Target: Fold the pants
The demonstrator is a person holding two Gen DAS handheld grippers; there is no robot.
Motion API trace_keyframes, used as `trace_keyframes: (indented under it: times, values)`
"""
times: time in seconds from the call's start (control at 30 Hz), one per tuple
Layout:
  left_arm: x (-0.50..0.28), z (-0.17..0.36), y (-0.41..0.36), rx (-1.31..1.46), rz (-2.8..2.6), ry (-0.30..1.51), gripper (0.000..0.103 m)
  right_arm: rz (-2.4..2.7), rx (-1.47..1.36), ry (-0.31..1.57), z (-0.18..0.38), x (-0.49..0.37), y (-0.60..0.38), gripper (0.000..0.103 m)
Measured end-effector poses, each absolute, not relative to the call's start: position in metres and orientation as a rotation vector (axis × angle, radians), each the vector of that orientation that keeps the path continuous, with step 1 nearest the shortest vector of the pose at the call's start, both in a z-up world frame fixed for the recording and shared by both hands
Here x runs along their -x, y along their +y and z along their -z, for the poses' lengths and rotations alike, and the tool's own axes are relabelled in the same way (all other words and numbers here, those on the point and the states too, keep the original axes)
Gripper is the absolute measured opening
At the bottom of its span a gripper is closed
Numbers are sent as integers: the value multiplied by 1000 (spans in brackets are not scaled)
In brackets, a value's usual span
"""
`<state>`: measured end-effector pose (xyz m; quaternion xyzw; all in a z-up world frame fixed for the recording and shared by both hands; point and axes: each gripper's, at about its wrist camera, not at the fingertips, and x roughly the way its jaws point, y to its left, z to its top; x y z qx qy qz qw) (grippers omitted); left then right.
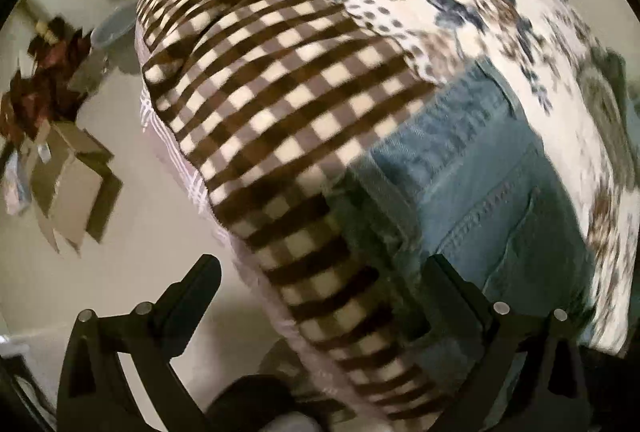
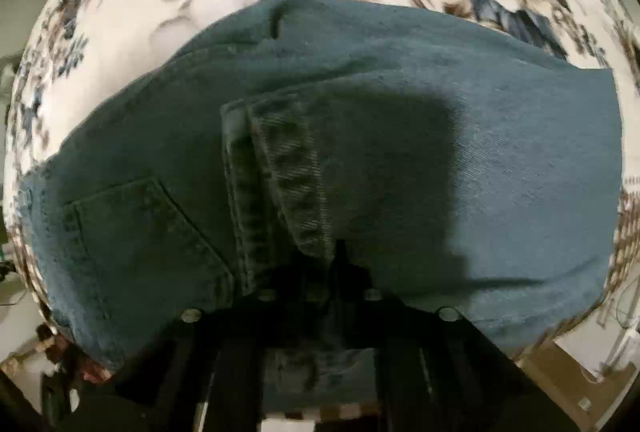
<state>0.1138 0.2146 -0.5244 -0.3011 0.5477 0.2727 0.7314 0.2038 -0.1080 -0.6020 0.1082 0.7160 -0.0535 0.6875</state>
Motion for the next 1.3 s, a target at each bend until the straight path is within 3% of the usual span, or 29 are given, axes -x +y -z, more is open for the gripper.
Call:
trace_keyframes:
  times: [0.1,0.13,0.17,0.2,0.23,0.27,0.33,0.37,0.53,0.6,0.73,0.77,0.87,0.9,1.0,1.2,1.3]
  values:
    - [-121,539,231,823,-568,1145,99,94,-326,1651,608,-201,-122,16]
    - [-123,544,236,862,-563,1133,85,74,-401,1658,610,-202,-132,20]
    - [-126,549,240,904,-548,1117,60,62,-437,1670,611,-203,-139,22]
    - [-128,555,243,974,-495,1080,46,53,-462,1677,611,-205,-145,31]
    - [-130,556,243,997,-482,1065,39,37,-480,1670,609,-205,-149,40]
    - [-131,555,242,996,-485,1046,35,24,-488,1659,607,-207,-153,40]
    - [-127,555,240,1020,-475,999,35,32,-459,1638,598,-206,-160,44]
    - [-124,559,241,1043,-470,988,40,33,-455,1635,593,-201,-163,45]
    - [-88,582,257,1372,-358,897,45,52,-484,1641,583,-194,-174,49]
    - [-78,589,258,1455,-342,877,53,55,-489,1639,581,-191,-176,50]
    - [-91,594,255,1439,-342,877,55,50,-498,1647,583,-190,-176,50]
    - [-97,595,255,1430,-345,884,59,37,-502,1651,583,-190,-174,51]
    - [-109,589,250,1365,-370,896,61,-95,-505,1667,579,-195,-156,59]
    - [-109,587,249,1338,-381,898,59,-157,-504,1659,573,-194,-148,59]
    - [-113,568,242,1223,-418,884,29,-220,-435,1610,559,-191,-139,62]
    - [-114,503,217,1016,-414,801,22,-139,-419,1587,551,-184,-167,62]
    - [-118,468,199,951,-366,751,21,-75,-434,1577,548,-177,-196,83]
